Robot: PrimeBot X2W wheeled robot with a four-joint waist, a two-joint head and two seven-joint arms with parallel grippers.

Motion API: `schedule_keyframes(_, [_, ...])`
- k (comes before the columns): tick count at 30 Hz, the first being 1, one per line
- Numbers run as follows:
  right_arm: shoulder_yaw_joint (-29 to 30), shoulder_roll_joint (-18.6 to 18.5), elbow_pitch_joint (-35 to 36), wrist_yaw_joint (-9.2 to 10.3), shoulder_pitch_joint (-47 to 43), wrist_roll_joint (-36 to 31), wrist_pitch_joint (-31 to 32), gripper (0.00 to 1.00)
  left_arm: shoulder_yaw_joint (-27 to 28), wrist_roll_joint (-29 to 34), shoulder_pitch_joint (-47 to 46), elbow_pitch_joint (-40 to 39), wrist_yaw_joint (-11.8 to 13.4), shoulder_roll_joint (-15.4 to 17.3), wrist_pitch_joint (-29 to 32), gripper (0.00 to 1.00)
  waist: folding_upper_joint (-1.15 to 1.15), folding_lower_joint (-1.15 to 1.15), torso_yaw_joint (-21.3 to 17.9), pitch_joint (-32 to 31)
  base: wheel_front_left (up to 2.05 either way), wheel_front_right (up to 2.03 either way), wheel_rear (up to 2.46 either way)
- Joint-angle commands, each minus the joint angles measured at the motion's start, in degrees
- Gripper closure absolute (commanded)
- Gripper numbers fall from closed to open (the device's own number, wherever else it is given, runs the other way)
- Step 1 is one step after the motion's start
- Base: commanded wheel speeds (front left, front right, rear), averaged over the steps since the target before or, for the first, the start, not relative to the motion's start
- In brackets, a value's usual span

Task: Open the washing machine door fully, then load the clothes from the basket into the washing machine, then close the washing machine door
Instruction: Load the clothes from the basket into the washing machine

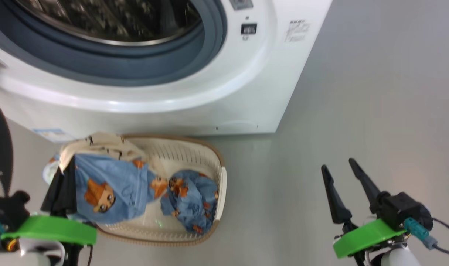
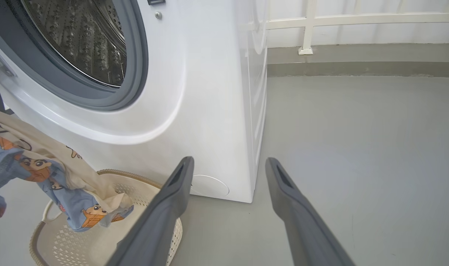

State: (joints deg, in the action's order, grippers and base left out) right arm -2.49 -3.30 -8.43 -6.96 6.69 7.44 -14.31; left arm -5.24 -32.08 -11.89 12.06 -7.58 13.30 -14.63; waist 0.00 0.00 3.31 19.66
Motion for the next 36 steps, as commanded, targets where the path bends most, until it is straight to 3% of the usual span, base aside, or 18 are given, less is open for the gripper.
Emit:
schedule_keyframes(1, [-1.6, 0.4, 1.1, -0.53, -1.1, 1.0, -0.7, 0.0, 2.7, 0.7, 0.7, -2.0, 0.1, 1.5, -0.4, 1.0, 0.0, 0.0, -0.6, -5.1, 0.0, 0.0, 0.0])
schedule_keyframes(20, [-1.2, 0.4, 1.6, -0.53, -7.5, 2.7, -0.7, 0.0, 7.7, 6.2, 15.1, -14.1, 2.4, -2.8, -0.4, 1.0, 0.0, 0.0, -2.1, -17.5, 0.0, 0.0, 0.0])
schedule_keyframes(36, [-1.2, 0.4, 2.9, -0.53, -9.9, 2.7, 0.1, 0.0, 8.2, 6.9, 20.3, -15.8, 3.3, -3.5, -0.4, 1.0, 0.0, 0.0, -3.0, -19.1, 0.0, 0.0, 0.0])
